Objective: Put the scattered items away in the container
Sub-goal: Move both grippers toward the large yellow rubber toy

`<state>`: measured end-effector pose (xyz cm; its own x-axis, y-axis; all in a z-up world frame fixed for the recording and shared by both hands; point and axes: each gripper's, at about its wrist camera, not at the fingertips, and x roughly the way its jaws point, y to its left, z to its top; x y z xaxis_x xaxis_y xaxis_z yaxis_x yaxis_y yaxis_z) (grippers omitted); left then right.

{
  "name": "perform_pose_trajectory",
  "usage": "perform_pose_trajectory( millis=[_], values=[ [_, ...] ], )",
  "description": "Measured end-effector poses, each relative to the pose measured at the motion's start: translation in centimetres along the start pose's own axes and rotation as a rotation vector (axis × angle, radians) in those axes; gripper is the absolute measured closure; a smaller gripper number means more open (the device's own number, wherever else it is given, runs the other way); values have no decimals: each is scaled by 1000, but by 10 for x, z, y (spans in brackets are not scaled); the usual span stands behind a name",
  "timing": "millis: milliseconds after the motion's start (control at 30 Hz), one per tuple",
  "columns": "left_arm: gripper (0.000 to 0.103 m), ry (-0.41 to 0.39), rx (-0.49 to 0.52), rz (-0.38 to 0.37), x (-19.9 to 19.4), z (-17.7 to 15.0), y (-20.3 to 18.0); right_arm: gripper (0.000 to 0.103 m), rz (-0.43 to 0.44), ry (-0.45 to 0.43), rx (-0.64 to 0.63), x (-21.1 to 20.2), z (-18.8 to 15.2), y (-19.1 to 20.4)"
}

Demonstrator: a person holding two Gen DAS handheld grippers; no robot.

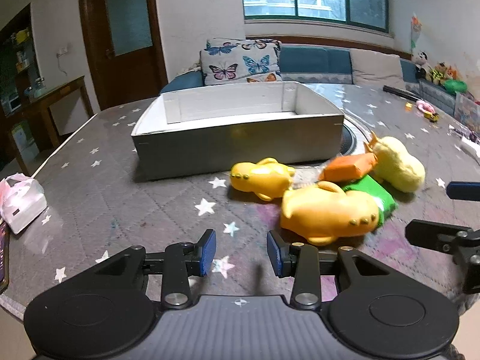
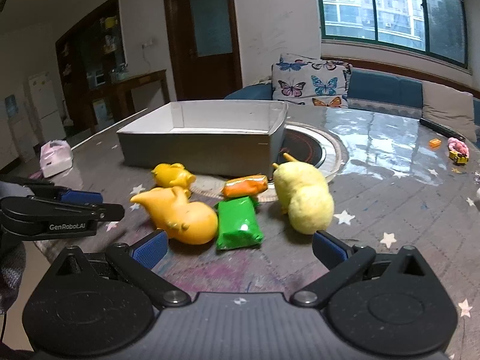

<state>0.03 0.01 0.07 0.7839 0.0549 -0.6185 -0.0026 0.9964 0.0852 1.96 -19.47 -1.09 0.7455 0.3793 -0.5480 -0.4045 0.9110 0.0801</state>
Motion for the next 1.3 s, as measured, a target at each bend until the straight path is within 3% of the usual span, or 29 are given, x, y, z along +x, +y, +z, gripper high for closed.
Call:
perform_pose_trajectory(
  millis=[367,1300],
  values=[
    [63,23,47,-26,-4,0,-12,0,19,65,17,2,-5,4],
    [63,69,77,-38,5,2,-21,0,29,113,9,11,-8,9]
  ],
)
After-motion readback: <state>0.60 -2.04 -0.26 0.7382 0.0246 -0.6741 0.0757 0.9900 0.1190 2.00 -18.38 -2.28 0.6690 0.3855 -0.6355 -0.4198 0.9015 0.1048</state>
